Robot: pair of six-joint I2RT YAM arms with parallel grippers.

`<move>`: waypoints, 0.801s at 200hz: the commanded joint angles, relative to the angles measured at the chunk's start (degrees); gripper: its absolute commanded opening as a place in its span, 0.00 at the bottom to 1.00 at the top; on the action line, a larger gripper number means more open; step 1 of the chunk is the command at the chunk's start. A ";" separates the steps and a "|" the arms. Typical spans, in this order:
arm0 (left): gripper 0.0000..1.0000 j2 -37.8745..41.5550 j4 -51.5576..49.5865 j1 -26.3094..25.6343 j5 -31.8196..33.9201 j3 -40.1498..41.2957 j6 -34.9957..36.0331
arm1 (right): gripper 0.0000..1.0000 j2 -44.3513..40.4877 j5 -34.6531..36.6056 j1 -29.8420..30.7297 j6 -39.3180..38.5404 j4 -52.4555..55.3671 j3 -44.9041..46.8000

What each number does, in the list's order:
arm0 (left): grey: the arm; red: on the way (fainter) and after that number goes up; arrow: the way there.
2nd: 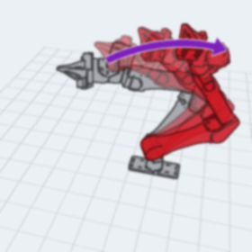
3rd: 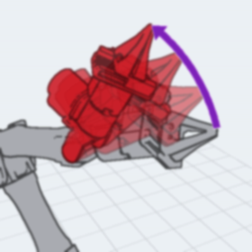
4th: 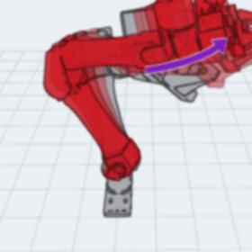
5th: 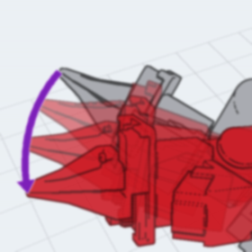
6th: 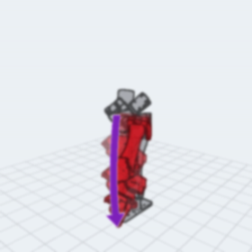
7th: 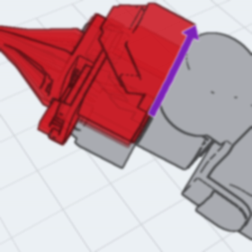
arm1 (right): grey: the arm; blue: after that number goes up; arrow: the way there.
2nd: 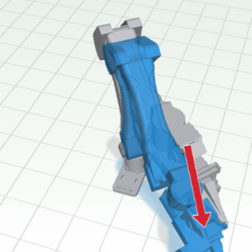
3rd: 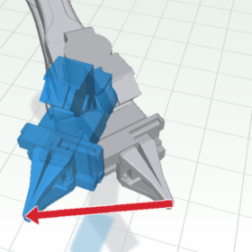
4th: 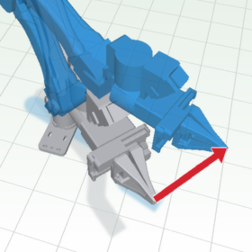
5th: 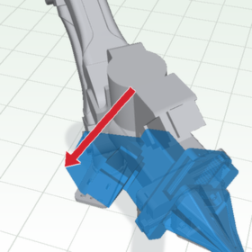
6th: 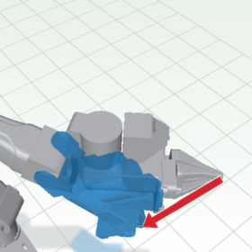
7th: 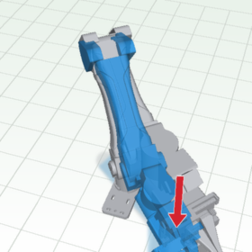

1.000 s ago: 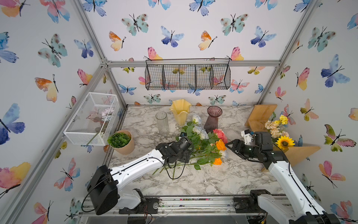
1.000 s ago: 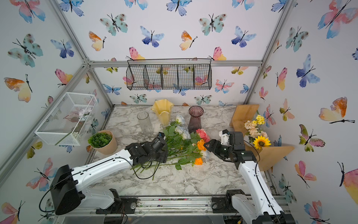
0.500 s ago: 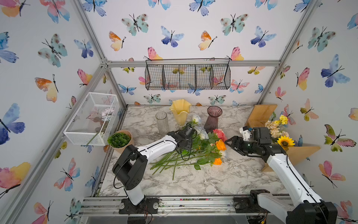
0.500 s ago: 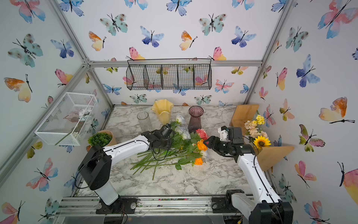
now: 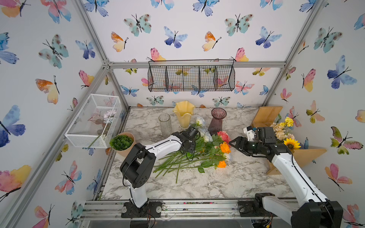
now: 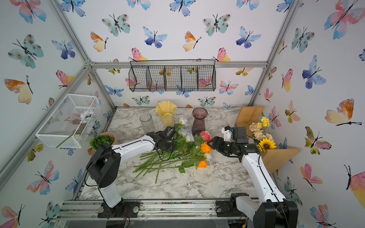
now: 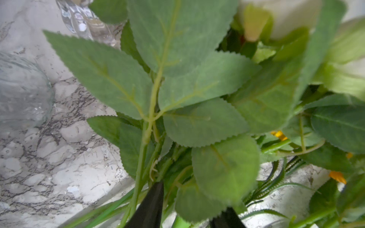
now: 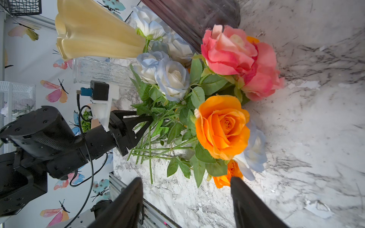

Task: Arrange the flowers in different vases according to their colors
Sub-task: Pick up the flower at the center of the board.

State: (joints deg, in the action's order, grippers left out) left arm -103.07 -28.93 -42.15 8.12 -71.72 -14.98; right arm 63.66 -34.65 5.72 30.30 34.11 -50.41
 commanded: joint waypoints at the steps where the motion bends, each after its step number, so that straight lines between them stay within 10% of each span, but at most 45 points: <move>1: 0.42 1.05 -1.76 -1.24 -2.11 1.01 0.61 | 0.72 -0.04 -1.34 0.26 -0.98 0.81 -1.51; 160: 0.41 -7.73 -5.38 -1.61 3.59 -5.17 6.87 | 0.73 -3.51 -0.59 0.26 1.35 2.27 -2.22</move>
State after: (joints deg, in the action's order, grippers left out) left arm -108.79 -31.70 -43.62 9.39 -75.75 -9.61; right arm 61.30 -34.63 5.72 31.07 35.14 -51.37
